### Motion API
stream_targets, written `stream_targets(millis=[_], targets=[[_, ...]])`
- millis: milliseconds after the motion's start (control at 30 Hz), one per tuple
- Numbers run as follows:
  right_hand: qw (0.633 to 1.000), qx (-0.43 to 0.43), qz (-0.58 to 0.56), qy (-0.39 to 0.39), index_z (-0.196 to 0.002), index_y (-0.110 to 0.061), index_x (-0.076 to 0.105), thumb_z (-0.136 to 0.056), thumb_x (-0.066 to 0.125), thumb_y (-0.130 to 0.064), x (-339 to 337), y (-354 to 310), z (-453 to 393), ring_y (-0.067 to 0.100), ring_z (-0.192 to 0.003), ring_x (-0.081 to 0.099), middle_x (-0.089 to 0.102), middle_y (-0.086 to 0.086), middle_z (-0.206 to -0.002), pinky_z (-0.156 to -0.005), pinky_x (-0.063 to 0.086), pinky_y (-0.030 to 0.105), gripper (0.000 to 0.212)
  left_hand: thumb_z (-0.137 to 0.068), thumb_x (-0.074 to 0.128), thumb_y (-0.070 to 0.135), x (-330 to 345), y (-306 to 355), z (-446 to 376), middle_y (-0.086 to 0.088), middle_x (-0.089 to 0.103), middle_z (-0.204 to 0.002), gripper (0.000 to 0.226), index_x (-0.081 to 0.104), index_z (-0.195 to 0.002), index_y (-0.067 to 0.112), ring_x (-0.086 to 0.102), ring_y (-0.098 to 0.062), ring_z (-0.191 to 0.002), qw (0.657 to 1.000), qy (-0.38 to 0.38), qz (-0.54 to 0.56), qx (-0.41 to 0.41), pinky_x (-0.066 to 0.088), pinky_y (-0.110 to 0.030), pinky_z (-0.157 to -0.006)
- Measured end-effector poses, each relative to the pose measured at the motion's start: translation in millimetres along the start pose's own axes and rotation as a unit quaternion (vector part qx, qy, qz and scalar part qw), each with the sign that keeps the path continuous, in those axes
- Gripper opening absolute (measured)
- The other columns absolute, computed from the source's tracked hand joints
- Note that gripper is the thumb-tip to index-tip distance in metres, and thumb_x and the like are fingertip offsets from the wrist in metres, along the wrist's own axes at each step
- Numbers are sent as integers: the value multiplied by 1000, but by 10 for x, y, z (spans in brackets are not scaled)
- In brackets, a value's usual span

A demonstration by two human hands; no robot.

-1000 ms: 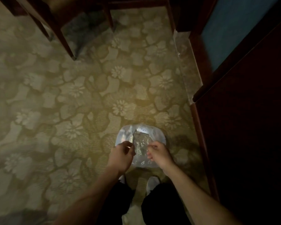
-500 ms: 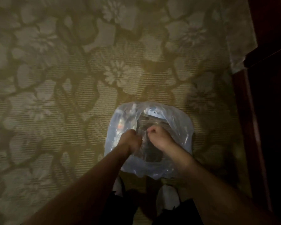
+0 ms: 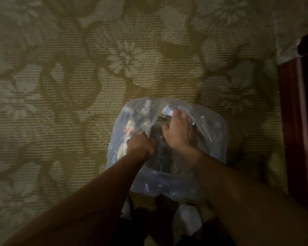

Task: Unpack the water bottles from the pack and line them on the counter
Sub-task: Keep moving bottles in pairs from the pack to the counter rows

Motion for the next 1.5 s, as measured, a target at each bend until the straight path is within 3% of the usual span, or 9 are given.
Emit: stream_targets(millis=[300,500,700,767,867,1000,1100,1233,1500], targets=[[998,7,59,7,-138,-13,43,-91,61,-51,70,114,-104,32,-124,54,55,14,-135,-99,46,42,63,-106,42,41,134,-58,-68,-14,62,-130,46,55,-135,9,56,-29,-125,996,-34,-88,-10,42,-38,-103],[996,4,85,-2,-146,-6,31,-89,68,-43,206,171,-112,35,-137,42,41,21,-149,-110,35,42,77,-92,68,40,238,-116,-252,1,63,-79,35,69,-99,5,63,-16,-73,993,19,96,-63,45,-24,-64],[993,37,41,-101,-146,-3,32,-80,75,-50,365,355,-195,37,-134,45,43,22,-147,-104,41,41,92,-72,87,35,399,-199,-440,-5,68,-78,32,60,-70,17,66,-19,-77,969,-20,222,-105,55,-32,-70],[993,61,13,-100,-140,-5,43,-74,78,-54,375,381,-138,37,-130,50,49,19,-143,-103,45,42,90,-76,83,22,426,-222,-408,-14,73,-83,23,65,-73,10,70,-24,-72,942,-55,306,-130,62,-37,-70],[985,95,-99,-101,-141,-10,43,-72,81,-48,341,404,8,35,-130,50,51,15,-142,-105,45,41,87,-93,62,15,458,-109,-211,-12,67,-73,19,61,-76,7,62,-17,-55,882,-141,430,-131,49,-19,-42],[936,138,-313,-79,-119,-18,62,-72,78,-45,10,327,172,26,-104,68,71,6,-112,-95,55,44,57,-103,38,29,292,232,211,-8,66,-56,39,61,-83,4,65,-18,-46,800,-224,547,-100,54,-22,-47],[887,162,-421,-93,-107,-15,72,-67,71,-49,-267,332,408,23,-89,73,77,2,-94,-88,60,46,53,-105,40,32,28,367,666,-10,69,-56,41,62,-84,4,66,-18,-43,802,-234,545,-79,54,-21,-42],[840,211,-470,-168,-120,-18,67,-78,69,-53,-559,407,948,24,-95,72,75,4,-104,-88,59,45,54,-107,37,39,-245,378,1280,-10,71,-58,46,62,-90,4,69,-18,-45,818,-215,529,-71,53,-23,-41],[813,257,-496,-166,-123,-23,64,-79,68,-60,-1719,395,2413,21,-94,71,73,2,-108,-70,58,34,58,-107,31,41,-662,626,2610,-13,77,-87,51,64,-125,8,75,-28,-78,860,-129,485,-90,60,-40,-75]])
Point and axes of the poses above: each hand's wrist, its own z-axis away from the middle knuckle, its own x-axis out of the palm, y = z × x, the point moved 6 cm from there along -z, towards the middle knuckle
